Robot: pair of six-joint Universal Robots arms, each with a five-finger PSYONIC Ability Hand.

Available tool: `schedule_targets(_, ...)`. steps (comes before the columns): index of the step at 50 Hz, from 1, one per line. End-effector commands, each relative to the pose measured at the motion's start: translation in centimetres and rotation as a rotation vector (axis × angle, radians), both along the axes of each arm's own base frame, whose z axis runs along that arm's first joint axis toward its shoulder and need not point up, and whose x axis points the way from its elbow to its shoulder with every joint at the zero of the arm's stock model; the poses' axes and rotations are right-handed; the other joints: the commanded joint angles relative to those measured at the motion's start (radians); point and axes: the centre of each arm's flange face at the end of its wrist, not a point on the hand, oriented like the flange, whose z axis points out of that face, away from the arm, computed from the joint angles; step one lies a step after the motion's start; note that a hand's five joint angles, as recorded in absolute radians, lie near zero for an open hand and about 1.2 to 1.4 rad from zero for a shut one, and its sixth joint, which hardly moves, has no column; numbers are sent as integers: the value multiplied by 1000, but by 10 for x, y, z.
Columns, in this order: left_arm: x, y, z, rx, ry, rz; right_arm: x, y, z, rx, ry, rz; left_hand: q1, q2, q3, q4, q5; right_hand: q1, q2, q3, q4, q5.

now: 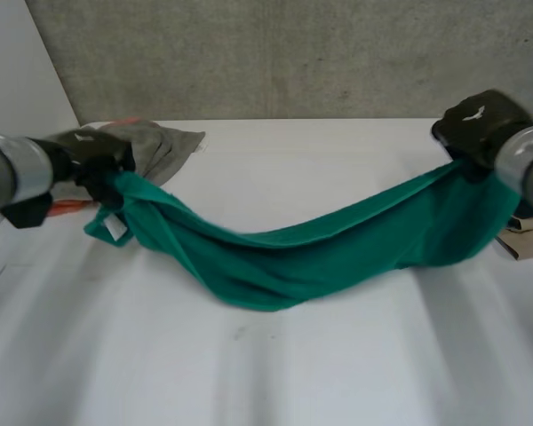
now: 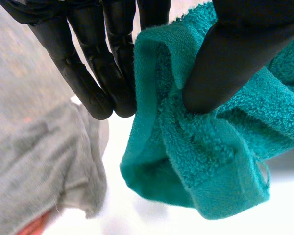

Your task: Fold the laundry.

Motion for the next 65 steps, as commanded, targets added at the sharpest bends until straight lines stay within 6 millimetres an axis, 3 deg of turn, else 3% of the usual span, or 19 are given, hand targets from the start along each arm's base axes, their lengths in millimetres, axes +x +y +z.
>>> schedule_targets(1,-32,-58,-12,-196,-27,-26,40,-65,-3,-270,-134,-21,264,201,215,202,246,253,217,204,196,226)
schedule_targets(4,-40,-68,35,-402,36,-30,41,-87,30,-467,-266,-83,264,201,215,202,246,253,217,204,196,226)
schedule_targets(5,-44,-71,69,-545,98,-21,38,-93,53,-581,-370,-116,264,201,215,202,246,253,217,204,196,226)
schedule_targets(7,-44,-71,100,-673,177,-5,36,-95,73,-676,-477,-127,264,201,215,202,246,253,217,204,196,226)
schedule_targets(8,-42,-69,128,-783,267,18,34,-91,94,-766,-573,-112,264,201,215,202,246,253,217,204,196,226)
schedule_targets(12,-39,-70,157,-920,477,62,34,-71,122,-859,-716,-33,264,201,215,202,246,253,217,204,196,226)
schedule_targets(15,-41,-75,144,-911,531,57,40,-61,117,-831,-705,12,264,201,215,202,246,253,217,204,196,226)
schedule_targets(20,-50,-84,77,-741,441,35,52,-48,73,-675,-635,80,258,195,210,197,240,253,217,204,196,226)
schedule_targets(23,-52,-88,12,-592,316,42,57,-41,28,-514,-568,78,240,178,192,179,223,253,217,204,196,226)
schedule_targets(25,-51,-87,-11,-534,265,45,56,-40,7,-443,-539,67,229,166,180,167,211,253,217,204,196,226)
schedule_targets(26,-51,-84,-36,-472,207,43,56,-37,-16,-364,-504,56,211,148,163,150,193,253,217,204,196,226)
schedule_targets(29,-48,-77,-70,-381,116,34,54,-32,-50,-244,-451,32,161,98,113,100,144,253,217,204,196,226)
schedule_targets(30,-46,-71,-91,-325,59,25,52,-27,-74,-165,-413,19,115,52,66,53,97,253,217,204,196,226)
schedule_targets(33,-40,-64,-113,-268,-28,8,49,-20,-108,-57,-348,1,50,-13,1,-12,32,253,217,204,196,226)
schedule_targets(34,-38,-57,-123,-236,-100,-11,46,-13,-132,21,-290,-11,6,-57,-43,-55,-12,253,217,204,196,226)
schedule_targets(39,-31,-37,-128,-154,-220,-54,40,-8,-154,82,-198,-19,-123,-186,-172,-185,-141,253,217,204,196,226)
schedule_targets(44,-35,-23,-124,-103,-230,-70,40,-9,-142,55,-177,-13,-311,-374,-360,-373,-329,253,217,204,196,226)
schedule_targets(53,-44,-18,-115,-146,-207,-68,40,-3,-131,50,-212,-13,-426,-489,-475,-487,-444,253,217,204,196,226)
schedule_targets(65,-55,-30,-126,-216,-213,-61,37,-4,-134,58,-205,-25,-426,-489,-475,-487,-444,253,217,204,196,226)
